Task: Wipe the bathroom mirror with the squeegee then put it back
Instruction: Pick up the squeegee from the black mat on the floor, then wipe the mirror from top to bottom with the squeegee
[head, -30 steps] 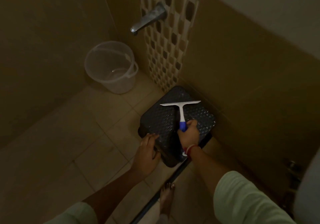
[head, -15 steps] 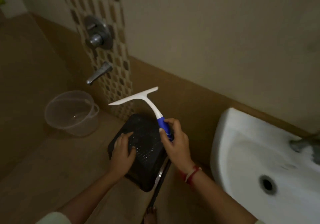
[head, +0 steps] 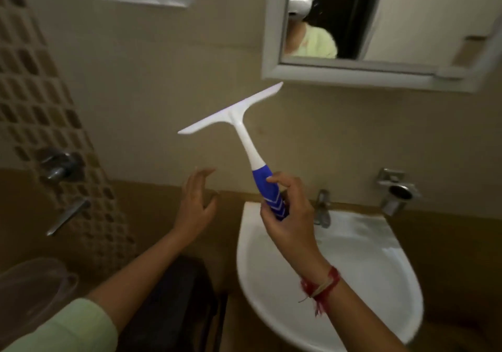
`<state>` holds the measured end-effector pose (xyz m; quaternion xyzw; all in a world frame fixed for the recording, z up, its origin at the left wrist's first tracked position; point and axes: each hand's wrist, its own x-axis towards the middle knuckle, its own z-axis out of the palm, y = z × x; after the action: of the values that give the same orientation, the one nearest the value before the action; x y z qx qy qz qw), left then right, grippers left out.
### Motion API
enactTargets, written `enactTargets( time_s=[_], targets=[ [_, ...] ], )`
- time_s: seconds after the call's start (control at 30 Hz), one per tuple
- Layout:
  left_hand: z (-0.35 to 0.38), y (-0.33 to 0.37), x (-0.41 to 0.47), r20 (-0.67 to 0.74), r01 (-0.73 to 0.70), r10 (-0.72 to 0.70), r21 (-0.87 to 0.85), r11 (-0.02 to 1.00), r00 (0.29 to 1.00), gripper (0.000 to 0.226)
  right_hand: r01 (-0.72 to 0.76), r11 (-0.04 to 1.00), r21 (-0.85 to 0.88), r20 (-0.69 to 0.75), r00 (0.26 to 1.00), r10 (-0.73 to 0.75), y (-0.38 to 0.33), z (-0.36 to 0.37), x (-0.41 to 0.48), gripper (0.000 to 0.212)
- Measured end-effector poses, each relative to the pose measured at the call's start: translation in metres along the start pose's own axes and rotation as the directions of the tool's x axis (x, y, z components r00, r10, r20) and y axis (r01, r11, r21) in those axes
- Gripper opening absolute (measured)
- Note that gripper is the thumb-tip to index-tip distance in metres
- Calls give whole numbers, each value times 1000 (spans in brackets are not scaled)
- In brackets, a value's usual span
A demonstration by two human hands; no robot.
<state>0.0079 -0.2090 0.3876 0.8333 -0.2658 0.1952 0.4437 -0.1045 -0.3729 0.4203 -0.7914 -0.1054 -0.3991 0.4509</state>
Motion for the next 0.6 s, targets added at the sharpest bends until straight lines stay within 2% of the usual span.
enactTargets(
  time_s=[0.13, 0.33, 0.6],
  targets=[
    [2, 61, 36, -66, -117, 119, 25, 993, 991, 48, 103, 992, -69, -131, 985, -112, -21, -70, 26, 47],
    [-21, 126, 94, -156, -294, 304, 81, 952, 940, 50, 245, 943, -225, -242, 924, -297, -55, -142, 78, 48],
    [-50, 183, 192, -284, -436, 500, 260, 862, 818, 47, 258, 925, -279, -399, 845, -356, -92, -159, 141, 43]
  ],
)
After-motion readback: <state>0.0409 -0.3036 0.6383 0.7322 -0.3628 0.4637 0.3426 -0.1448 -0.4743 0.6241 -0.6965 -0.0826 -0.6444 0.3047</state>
